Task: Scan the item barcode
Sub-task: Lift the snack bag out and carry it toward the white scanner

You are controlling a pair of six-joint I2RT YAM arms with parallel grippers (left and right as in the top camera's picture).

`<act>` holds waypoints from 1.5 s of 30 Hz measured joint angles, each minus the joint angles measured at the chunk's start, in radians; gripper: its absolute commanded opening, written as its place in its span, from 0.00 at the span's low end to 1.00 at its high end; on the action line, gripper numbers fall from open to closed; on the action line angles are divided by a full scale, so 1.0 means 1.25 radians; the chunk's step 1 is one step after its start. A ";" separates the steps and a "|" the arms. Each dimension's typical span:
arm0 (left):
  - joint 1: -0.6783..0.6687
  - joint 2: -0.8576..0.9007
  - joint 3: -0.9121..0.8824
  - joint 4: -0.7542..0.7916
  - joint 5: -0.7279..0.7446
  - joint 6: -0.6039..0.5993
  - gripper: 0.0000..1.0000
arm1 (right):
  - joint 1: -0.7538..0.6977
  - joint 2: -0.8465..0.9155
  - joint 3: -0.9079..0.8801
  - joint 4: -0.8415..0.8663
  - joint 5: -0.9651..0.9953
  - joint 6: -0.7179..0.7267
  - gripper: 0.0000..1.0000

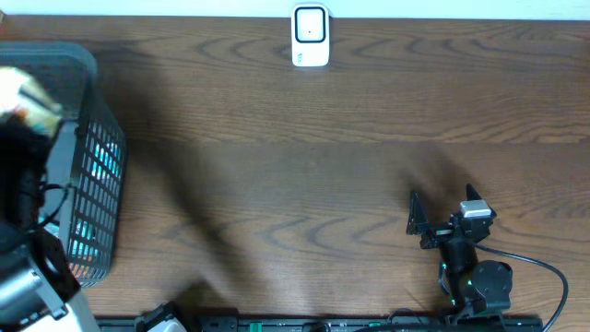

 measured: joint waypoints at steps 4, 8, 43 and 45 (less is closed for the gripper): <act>-0.120 0.001 0.000 0.054 0.114 0.025 0.07 | 0.000 0.000 0.000 0.000 0.000 0.000 0.99; -0.275 0.016 0.000 0.057 0.167 0.088 0.07 | 0.000 0.000 0.000 0.000 0.000 0.000 0.99; -0.946 0.835 0.000 0.353 0.064 0.156 0.36 | 0.000 0.000 0.000 0.000 0.000 0.000 1.00; -0.945 0.844 0.000 0.356 0.063 0.143 0.45 | 0.000 0.000 0.000 0.000 0.000 0.000 0.99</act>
